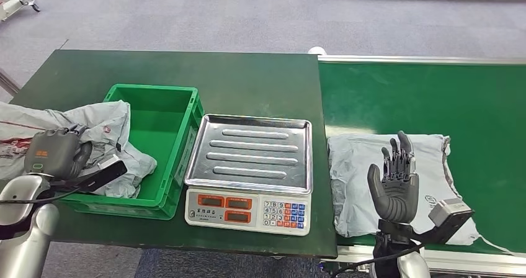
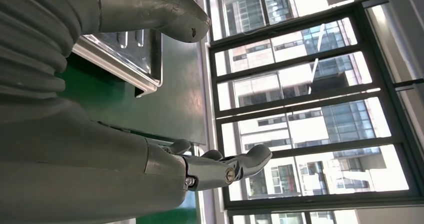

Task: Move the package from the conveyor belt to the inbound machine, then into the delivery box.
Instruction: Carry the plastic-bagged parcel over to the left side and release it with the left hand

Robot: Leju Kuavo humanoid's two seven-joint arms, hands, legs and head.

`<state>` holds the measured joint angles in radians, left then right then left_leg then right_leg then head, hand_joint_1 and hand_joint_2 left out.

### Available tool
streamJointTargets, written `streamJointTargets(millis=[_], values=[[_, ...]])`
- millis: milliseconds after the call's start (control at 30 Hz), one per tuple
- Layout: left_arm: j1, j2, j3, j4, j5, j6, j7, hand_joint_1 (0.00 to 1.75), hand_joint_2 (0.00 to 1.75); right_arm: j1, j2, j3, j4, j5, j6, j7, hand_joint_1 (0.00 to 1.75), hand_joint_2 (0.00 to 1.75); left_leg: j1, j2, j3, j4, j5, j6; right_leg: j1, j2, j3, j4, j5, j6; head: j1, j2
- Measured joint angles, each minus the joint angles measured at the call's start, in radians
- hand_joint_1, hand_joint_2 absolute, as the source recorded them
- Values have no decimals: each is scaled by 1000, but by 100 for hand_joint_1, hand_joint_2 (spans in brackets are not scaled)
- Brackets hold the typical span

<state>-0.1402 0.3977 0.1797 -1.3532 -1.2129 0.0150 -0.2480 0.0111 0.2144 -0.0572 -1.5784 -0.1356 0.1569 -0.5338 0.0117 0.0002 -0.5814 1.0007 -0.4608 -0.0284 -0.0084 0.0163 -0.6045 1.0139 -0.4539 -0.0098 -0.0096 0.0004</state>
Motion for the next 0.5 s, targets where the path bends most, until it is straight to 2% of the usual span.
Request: streamJointTargets(millis=[267,500], values=[[5,-25,0,-31,132,15,-84,0,175,-9,0,2,2,0,-23,-11,0,175,0,-2,0,0,0,0,0,-2,0,0,0,0,0,0],[21,-42,0,-68,167,14,-103,0,175,-19,0,4,5,-2,-28,-13,0,175,0,-2,0,0,0,0,0,-2,0,0,0,0,0,0]])
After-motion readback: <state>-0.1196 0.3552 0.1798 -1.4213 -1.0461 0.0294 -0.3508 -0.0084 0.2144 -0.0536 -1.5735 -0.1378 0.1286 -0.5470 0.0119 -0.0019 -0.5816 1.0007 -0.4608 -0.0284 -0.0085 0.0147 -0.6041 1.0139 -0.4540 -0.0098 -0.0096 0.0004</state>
